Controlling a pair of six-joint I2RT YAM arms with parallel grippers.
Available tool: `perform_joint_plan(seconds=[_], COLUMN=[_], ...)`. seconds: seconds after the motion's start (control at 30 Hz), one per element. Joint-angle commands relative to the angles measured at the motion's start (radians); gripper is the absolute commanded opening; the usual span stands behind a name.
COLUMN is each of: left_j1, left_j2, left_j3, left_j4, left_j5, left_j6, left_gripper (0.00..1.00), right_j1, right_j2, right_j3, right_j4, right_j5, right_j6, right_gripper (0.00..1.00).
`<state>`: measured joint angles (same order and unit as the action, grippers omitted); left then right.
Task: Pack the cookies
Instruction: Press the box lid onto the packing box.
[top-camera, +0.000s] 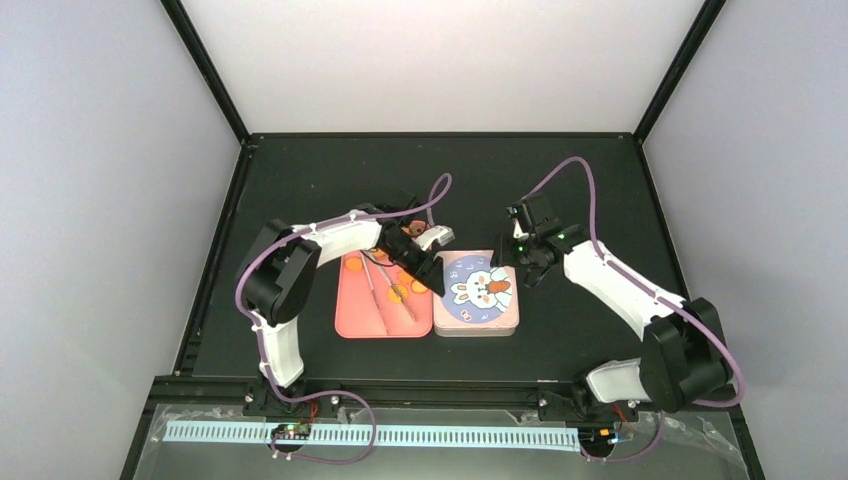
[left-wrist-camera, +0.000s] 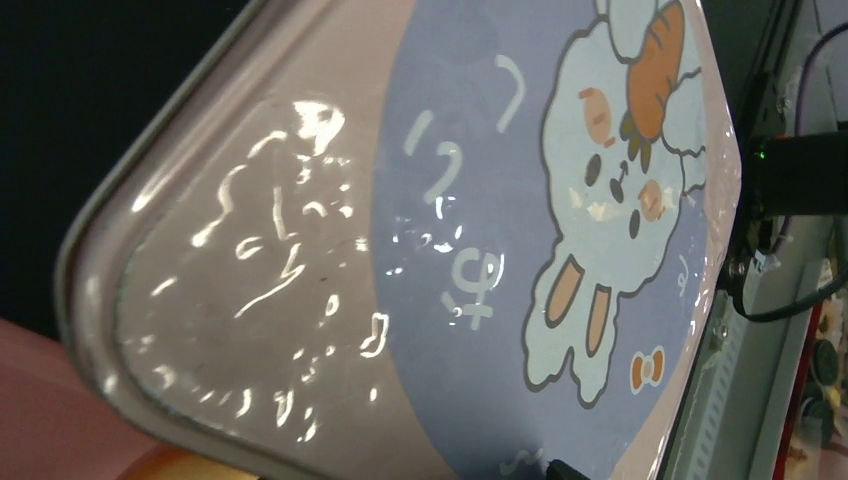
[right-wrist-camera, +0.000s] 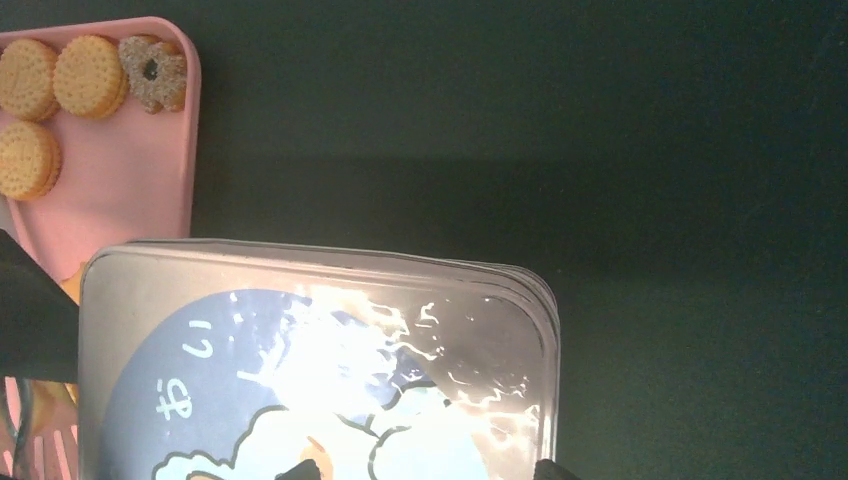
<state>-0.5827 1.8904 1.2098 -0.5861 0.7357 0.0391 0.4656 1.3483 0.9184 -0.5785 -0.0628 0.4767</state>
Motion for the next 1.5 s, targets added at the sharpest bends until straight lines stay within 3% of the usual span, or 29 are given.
perform_joint_plan(seconds=[0.0, 0.13, 0.43, 0.77, 0.97, 1.23, 1.33, 1.47], left_j1=[0.006, 0.007, 0.006, 0.005, 0.005, 0.005, 0.005, 0.013], left_j2=[-0.013, -0.050, -0.078, 0.062, 0.130, 0.099, 0.087, 0.015], left_j3=[0.051, 0.076, 0.122, 0.169, 0.164, 0.154, 0.198, 0.257], left_j4=[-0.033, -0.071, -0.095, -0.096, -0.090, -0.073, -0.120, -0.193], left_j5=[-0.046, -0.093, -0.231, -0.322, -0.406, -0.402, -0.401, -0.427], left_j6=[0.030, 0.063, 0.164, 0.160, 0.118, 0.110, 0.126, 0.153], left_gripper=[0.67, 0.77, 0.84, 0.78, 0.63, 0.60, 0.67, 0.91], right_j1=[0.005, -0.037, -0.065, -0.064, -0.063, -0.035, -0.033, -0.034], right_j2=[0.033, 0.109, 0.177, 0.070, -0.028, -0.077, -0.084, -0.141], right_j3=[0.014, 0.003, -0.057, -0.117, -0.117, -0.054, -0.051, -0.041], right_j4=[0.056, 0.087, 0.157, 0.148, 0.162, 0.136, 0.133, 0.127], right_j5=[0.011, -0.018, -0.008, -0.014, -0.068, -0.095, -0.095, -0.045], right_j6=[-0.015, -0.018, -0.017, -0.025, -0.010, 0.005, 0.010, 0.003], right_gripper=[0.53, 0.41, 0.35, 0.32, 0.33, 0.36, 0.39, 0.58])
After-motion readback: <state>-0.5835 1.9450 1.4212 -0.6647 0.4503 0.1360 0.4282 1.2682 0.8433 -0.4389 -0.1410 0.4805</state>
